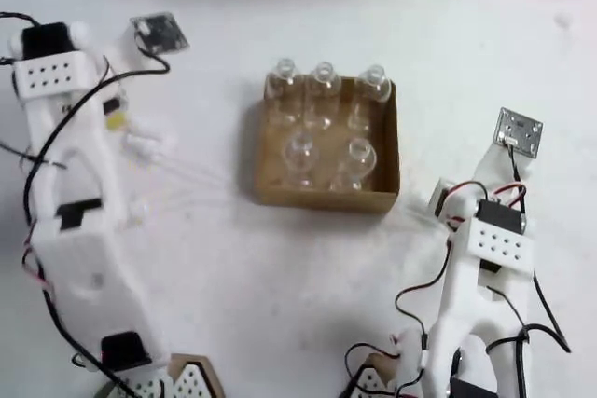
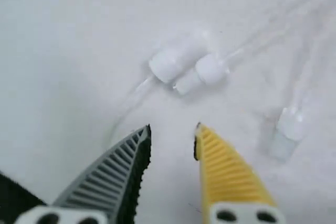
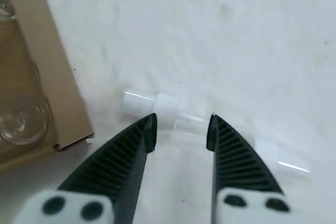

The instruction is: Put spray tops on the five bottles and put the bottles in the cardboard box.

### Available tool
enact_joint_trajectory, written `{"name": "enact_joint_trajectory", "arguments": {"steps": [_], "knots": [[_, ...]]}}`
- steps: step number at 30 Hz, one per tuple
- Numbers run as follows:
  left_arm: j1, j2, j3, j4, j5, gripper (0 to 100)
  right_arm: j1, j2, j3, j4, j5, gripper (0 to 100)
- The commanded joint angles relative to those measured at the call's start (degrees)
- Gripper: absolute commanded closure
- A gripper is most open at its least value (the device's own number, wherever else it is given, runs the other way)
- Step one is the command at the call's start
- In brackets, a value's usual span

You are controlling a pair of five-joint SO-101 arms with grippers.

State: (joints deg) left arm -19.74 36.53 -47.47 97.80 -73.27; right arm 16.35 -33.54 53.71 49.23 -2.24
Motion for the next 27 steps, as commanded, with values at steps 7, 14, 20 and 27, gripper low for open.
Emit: {"name": "enact_joint_trajectory", "arguments": {"steps": [7,14,20,27], "knots": [[4.09,24.84,-33.85,2.46,-10.81,74,-0.75,0.04,1.58,-5.67,4.04,85.8],[6.9,35.3,-47.03,1.76,-11.16,74,-0.75,0.04,1.58,-5.67,5.01,85.8],[5.93,37.67,-47.91,1.32,-14.59,74,-0.75,0.04,1.58,-5.67,5.27,85.8],[3.3,38.37,-47.91,0.79,-17.05,74,-0.75,0.04,1.58,-5.76,5.27,85.8]]}}
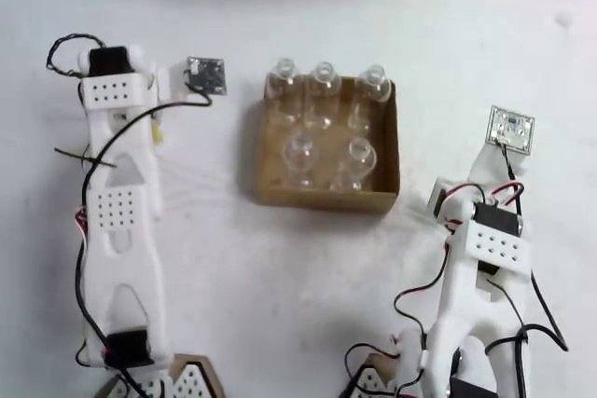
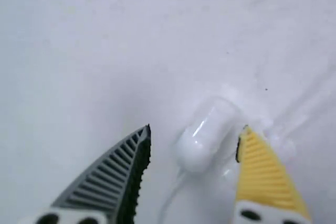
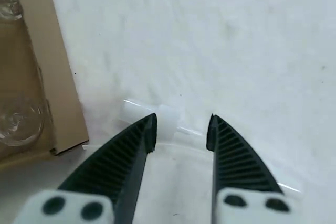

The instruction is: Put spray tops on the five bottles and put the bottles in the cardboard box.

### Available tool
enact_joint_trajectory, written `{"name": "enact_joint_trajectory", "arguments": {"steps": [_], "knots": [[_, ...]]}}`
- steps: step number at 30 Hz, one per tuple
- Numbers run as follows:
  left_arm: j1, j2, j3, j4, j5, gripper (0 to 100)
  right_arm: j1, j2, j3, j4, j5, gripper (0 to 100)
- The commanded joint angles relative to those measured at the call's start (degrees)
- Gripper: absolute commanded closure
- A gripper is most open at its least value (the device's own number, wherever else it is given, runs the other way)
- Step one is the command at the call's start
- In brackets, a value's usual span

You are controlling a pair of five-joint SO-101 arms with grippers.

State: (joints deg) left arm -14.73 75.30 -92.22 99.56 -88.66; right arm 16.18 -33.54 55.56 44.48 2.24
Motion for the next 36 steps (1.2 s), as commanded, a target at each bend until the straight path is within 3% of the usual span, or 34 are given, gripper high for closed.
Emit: {"name": "enact_joint_trajectory", "arguments": {"steps": [1,14,23,25,33,36], "knots": [[-1.71,0.31,-3.16,-0.97,-1.76,74,-0.57,0.04,-0.18,-1.01,0.79,85.8],[-0.84,4.35,-3.16,-0.88,-1.49,75,-0.57,0.04,0.26,-1.1,0.7,85.8],[0.4,3.74,-3.43,2.29,-1.41,98,-0.57,0.04,0.26,-1.1,0.7,85.8],[0.57,3.03,-3.52,2.37,-0.7,97,-0.57,0.04,0.26,-1.19,0.7,85.8],[2.59,-8.48,-3.25,2.81,15.82,97,-0.57,0.04,0.35,-1.89,0.7,85.8],[4.62,-13.76,-3.25,2.81,25.32,97,-0.57,0.04,0.35,-1.89,0.7,85.8]]}}
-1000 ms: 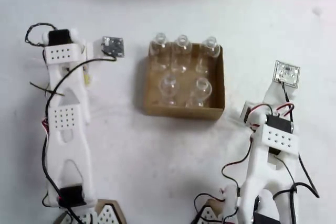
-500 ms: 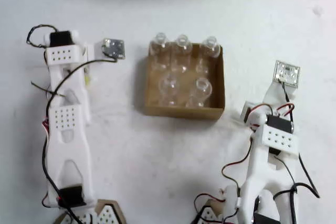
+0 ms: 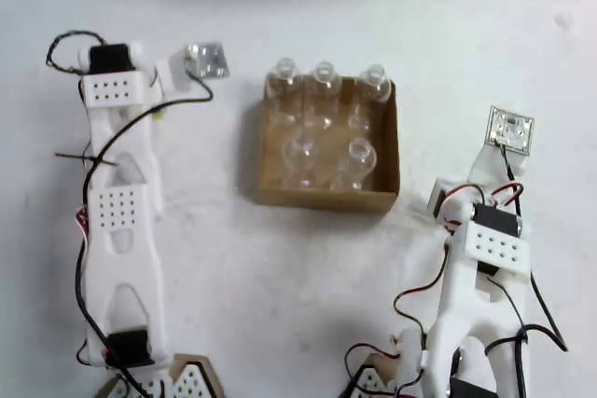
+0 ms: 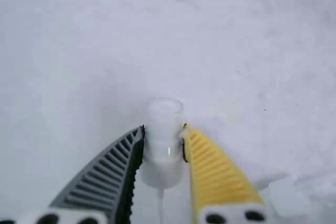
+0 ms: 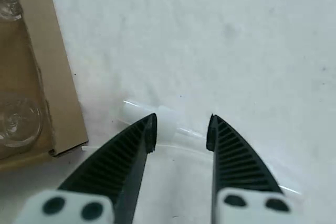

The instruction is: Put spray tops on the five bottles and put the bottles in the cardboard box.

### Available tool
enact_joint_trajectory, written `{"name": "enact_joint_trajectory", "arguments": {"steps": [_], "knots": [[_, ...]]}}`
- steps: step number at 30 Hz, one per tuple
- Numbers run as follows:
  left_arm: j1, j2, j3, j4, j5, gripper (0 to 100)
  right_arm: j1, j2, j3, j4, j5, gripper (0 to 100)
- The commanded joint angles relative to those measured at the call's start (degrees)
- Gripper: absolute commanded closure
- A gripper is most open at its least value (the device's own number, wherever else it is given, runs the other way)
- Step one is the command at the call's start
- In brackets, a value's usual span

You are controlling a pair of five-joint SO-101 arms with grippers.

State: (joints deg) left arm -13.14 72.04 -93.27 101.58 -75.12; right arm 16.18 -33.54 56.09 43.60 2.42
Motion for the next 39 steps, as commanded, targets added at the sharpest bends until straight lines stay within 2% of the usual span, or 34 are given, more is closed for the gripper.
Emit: {"name": "enact_joint_trajectory", "arguments": {"steps": [1,5,8,13,22,33,39], "knots": [[4.09,-12.35,-2.2,0.79,16.18,97,-0.57,0.04,-0.18,-1.01,0.53,85.8],[7.78,-21.14,-2.2,0.79,34.29,97,-0.57,0.04,-0.18,-1.01,0.62,85.8],[10.15,-29.05,-2.2,0.79,41.76,97,-0.57,0.04,-0.18,-0.92,0.7,85.8],[12.44,-38.99,-2.2,0.79,47.74,97,-0.57,0.04,-0.18,-0.75,0.7,85.8],[12.35,-49.45,-2.2,0.88,57.58,98,-0.57,0.04,-0.18,-0.66,0.79,85.8],[14.02,-62.9,-2.11,1.05,81.67,98,-0.57,0.04,0.53,-1.01,0.79,85.8],[14.37,-67.47,-2.11,1.05,90.29,98,-0.57,0.04,0.53,-1.01,0.79,85.8]]}}
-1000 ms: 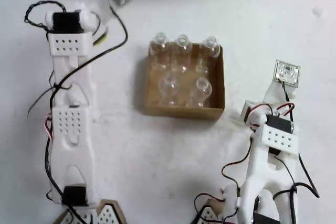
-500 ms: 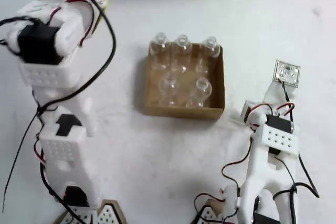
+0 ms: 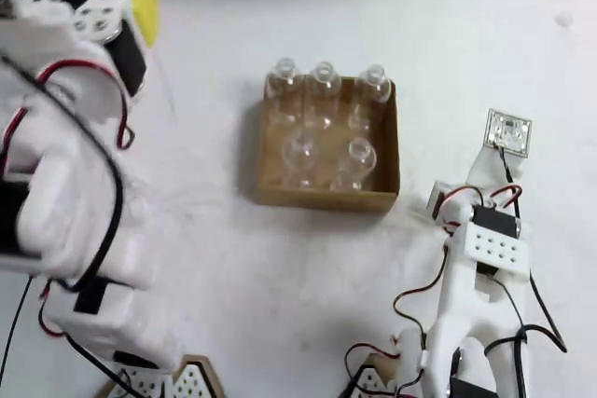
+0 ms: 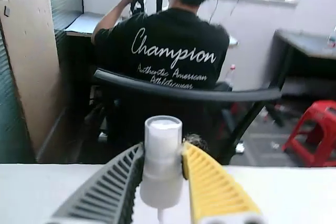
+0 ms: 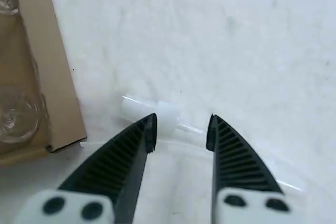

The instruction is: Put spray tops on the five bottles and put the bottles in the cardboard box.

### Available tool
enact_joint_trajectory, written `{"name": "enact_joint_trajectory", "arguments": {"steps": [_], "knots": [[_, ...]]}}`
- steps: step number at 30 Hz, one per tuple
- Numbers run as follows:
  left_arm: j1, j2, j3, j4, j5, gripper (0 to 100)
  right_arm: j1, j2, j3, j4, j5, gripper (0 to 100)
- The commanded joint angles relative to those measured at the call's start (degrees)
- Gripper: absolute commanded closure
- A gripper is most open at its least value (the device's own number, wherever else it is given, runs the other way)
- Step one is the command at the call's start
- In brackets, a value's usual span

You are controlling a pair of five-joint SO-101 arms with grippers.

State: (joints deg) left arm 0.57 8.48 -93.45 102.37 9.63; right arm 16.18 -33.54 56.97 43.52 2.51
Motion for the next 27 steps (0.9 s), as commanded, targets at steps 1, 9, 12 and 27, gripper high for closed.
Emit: {"name": "enact_joint_trajectory", "arguments": {"steps": [1,9,12,27], "knots": [[0.57,-4.53,-1.93,0.26,6.77,98,-0.57,0.04,-0.35,-0.92,0.7,85.8],[1.8,-15.52,4.13,0.35,8.35,98,-0.57,0.04,-0.35,-0.92,0.7,85.8],[4.53,-22.81,21.36,0.35,7.38,98,-0.57,0.04,-0.35,-0.92,0.7,85.8],[3.38,-62.02,112.0,-54.68,5.71,98,-0.57,0.04,-0.35,-0.92,0.7,85.8]]}}
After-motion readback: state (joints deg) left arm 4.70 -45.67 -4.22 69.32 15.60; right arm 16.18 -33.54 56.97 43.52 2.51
